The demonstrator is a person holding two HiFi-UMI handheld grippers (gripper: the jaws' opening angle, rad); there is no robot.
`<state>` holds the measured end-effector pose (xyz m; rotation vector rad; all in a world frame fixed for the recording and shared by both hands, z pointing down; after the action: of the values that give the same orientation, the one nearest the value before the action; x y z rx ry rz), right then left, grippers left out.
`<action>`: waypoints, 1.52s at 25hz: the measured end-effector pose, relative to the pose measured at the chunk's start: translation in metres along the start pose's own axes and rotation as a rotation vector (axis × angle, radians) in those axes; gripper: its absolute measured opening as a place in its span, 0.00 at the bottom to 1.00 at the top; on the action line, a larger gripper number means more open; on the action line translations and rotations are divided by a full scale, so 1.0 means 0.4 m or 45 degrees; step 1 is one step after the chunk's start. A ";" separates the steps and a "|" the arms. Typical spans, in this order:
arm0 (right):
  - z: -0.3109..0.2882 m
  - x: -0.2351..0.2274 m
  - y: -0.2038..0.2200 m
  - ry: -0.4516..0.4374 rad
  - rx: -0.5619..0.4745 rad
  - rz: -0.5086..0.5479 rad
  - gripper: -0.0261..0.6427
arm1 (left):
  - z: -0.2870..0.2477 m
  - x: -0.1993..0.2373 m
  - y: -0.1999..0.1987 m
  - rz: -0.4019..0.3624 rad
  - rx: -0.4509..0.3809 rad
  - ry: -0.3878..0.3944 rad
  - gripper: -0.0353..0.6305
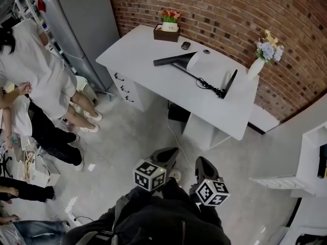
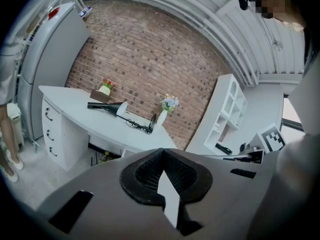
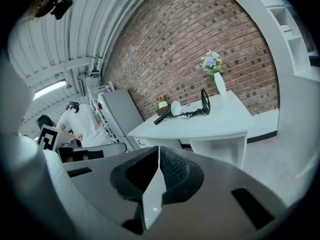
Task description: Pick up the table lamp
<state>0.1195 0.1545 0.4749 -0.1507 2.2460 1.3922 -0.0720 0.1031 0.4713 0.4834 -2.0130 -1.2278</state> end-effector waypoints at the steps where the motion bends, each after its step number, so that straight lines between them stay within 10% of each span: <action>1: -0.011 -0.007 -0.007 0.000 -0.001 -0.003 0.06 | -0.013 0.008 -0.006 0.005 0.000 -0.001 0.06; 38: -0.264 -0.120 -0.111 -0.032 0.026 -0.093 0.06 | -0.223 0.173 -0.077 0.074 0.040 -0.015 0.06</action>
<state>0.1401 0.0345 0.4989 -0.2053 2.2107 1.3257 -0.0541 -0.0097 0.4965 0.4305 -2.0447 -1.1679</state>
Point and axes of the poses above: the fingertips, and each gripper's own axes: z backward along the fingers, x to its left, y out of its underside, the point moved 9 cm from there along z, backward along the fingers, and after that the axes turned 2 degrees about -z, right-handed, at the moved point
